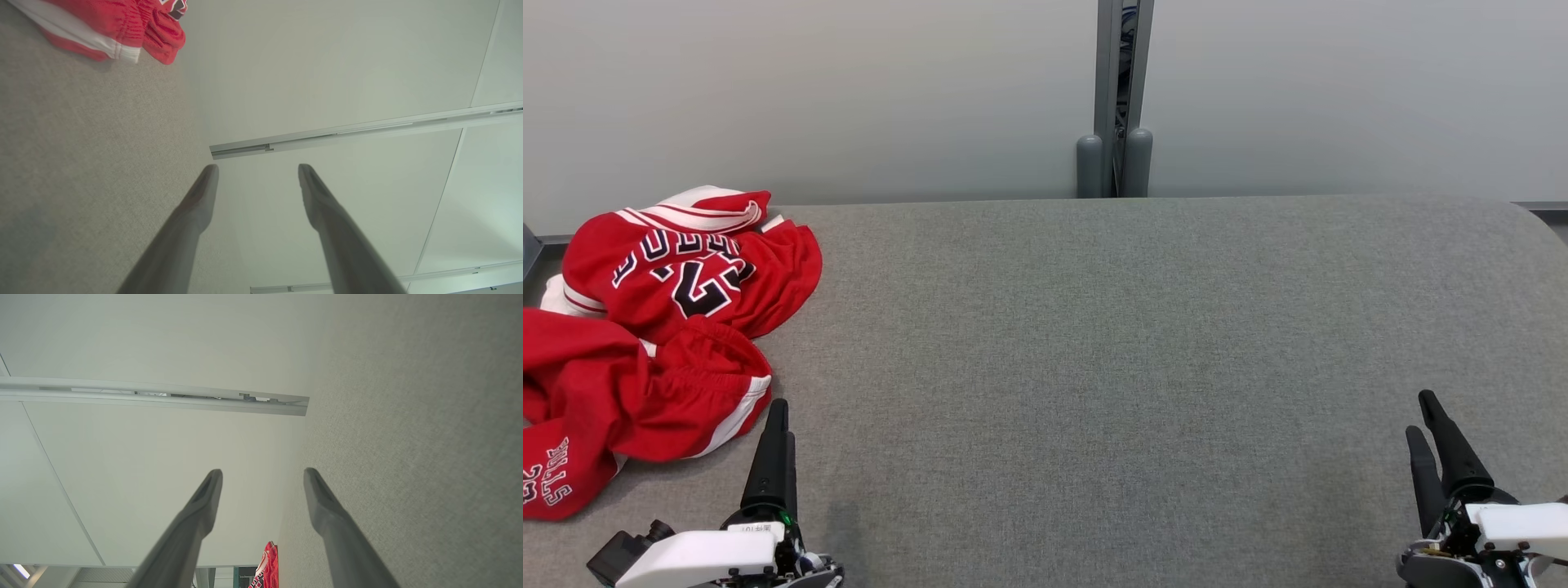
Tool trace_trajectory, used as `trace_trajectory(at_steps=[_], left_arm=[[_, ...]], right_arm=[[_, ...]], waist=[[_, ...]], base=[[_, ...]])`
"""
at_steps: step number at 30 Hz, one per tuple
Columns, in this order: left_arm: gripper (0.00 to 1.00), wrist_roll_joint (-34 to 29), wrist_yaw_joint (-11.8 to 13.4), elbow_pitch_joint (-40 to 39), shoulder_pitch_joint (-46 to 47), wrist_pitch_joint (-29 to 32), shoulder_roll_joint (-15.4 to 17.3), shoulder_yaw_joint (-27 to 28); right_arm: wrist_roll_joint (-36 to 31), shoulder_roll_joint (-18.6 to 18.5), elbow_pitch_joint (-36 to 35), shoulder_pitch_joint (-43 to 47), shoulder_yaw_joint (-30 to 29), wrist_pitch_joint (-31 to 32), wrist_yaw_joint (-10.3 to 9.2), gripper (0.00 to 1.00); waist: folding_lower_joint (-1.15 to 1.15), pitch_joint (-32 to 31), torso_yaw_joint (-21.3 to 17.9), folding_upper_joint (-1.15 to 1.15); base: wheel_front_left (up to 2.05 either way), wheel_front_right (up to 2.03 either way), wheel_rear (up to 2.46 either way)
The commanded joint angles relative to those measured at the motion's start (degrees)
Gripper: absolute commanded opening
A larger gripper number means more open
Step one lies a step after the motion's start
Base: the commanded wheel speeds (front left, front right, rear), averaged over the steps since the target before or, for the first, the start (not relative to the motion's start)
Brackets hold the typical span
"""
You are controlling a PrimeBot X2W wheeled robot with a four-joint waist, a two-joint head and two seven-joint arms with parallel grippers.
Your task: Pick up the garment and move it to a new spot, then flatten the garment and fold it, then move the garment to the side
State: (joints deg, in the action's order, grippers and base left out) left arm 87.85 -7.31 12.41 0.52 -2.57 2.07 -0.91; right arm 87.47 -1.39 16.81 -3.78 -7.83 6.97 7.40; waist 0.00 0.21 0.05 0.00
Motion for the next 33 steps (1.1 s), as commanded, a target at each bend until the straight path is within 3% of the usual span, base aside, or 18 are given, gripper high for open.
trace_trajectory(at_steps=[1,7,13,33], left_arm=[[1.0,-0.97,0.12,-1.24,1.1,-0.28,0.39,-0.07],[1.0,-6.44,0.81,-2.78,1.3,-1.35,0.44,-0.79],[1.0,-16.87,2.46,-4.27,1.59,-2.51,0.5,-2.18],[1.0,-42.07,6.19,-5.22,0.62,-5.43,0.64,-3.36]], right_arm=[[-0.81,-0.69,-1.19,-0.64,0.2,-0.51,0.04,1.0],[-5.31,-0.79,-2.51,-0.42,0.53,-2.41,0.05,1.0],[-12.34,-0.88,-4.63,-0.04,1.16,-4.47,0.05,1.0],[-39.12,-1.13,-9.76,1.32,5.25,-9.61,0.07,1.0]], waist=[[0.0,0.0,0.01,0.0],[0.0,0.02,0.07,0.0],[0.0,0.09,0.16,0.0],[0.0,0.0,0.51,0.0]], base=[[0.0,0.0,0.0],[0.0,0.0,0.0],[0.0,0.0,0.0],[0.0,0.0,0.0]])
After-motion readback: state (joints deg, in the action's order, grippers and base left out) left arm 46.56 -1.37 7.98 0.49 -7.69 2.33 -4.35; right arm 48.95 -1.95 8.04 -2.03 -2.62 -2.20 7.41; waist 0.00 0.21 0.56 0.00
